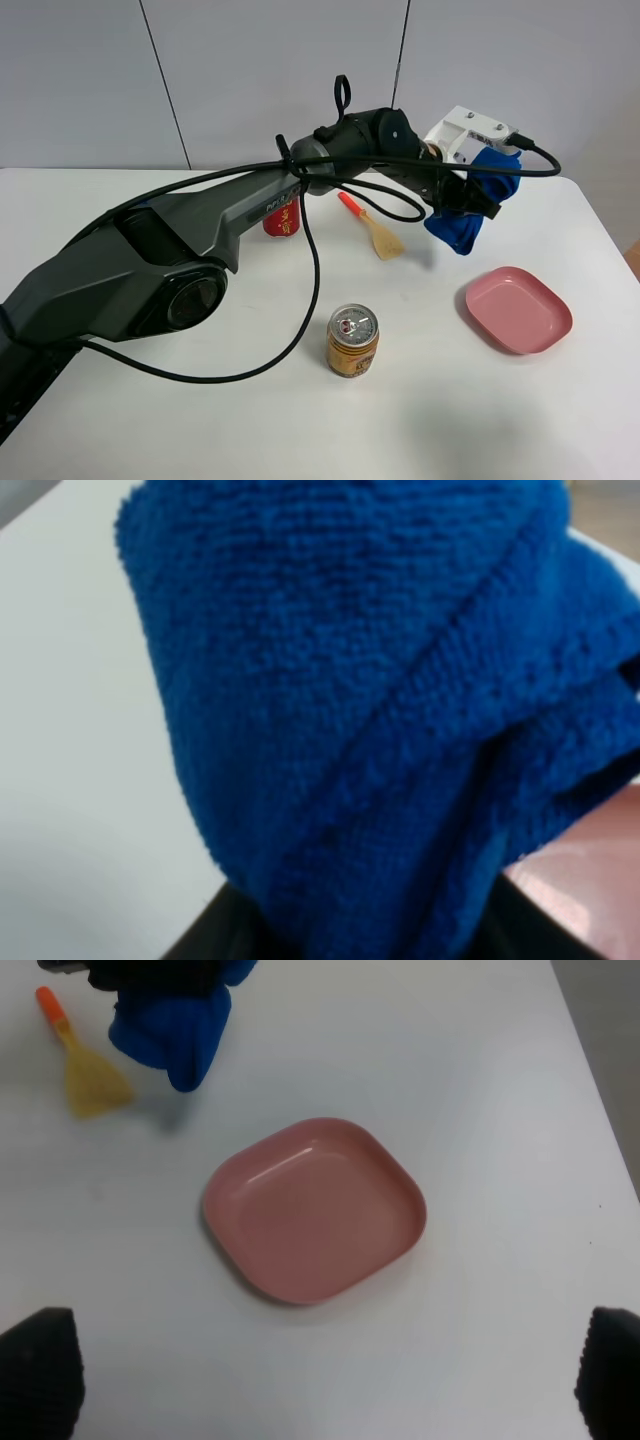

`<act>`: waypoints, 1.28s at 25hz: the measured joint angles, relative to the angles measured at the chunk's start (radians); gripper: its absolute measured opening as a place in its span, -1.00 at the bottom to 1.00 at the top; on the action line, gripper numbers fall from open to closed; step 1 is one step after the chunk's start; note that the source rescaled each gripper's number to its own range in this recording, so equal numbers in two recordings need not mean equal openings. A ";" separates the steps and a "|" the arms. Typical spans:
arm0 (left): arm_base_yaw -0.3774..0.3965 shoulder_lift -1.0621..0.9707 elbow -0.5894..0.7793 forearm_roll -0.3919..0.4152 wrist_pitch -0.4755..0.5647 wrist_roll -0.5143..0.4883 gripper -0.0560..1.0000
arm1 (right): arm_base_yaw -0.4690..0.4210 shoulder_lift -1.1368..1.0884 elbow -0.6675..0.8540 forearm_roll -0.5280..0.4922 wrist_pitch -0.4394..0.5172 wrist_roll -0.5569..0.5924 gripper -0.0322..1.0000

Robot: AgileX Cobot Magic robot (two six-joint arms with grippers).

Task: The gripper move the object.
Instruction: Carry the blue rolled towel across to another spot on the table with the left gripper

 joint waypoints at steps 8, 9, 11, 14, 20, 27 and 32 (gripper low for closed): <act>0.000 0.031 0.000 0.017 -0.027 0.000 -0.86 | 0.000 0.000 0.000 0.000 0.000 0.000 1.00; 0.000 0.034 0.000 0.018 -0.027 0.000 -0.86 | 0.000 0.000 0.000 0.000 0.000 0.000 1.00; 0.000 0.034 0.000 0.021 -0.026 0.000 -0.86 | 0.000 0.000 0.000 0.000 0.000 0.000 1.00; 0.000 0.034 0.000 0.023 -0.026 0.000 -0.86 | 0.000 0.000 0.000 0.000 0.000 0.000 1.00; 0.000 0.067 0.000 0.023 -0.017 0.000 -0.86 | 0.000 0.000 0.000 0.000 0.000 0.000 1.00; 0.000 0.081 0.000 0.026 -0.004 0.000 -0.86 | 0.000 0.000 0.000 0.000 0.000 0.000 1.00; 0.000 0.081 0.000 0.026 -0.002 0.000 -0.45 | 0.000 0.000 0.000 0.000 0.000 0.000 1.00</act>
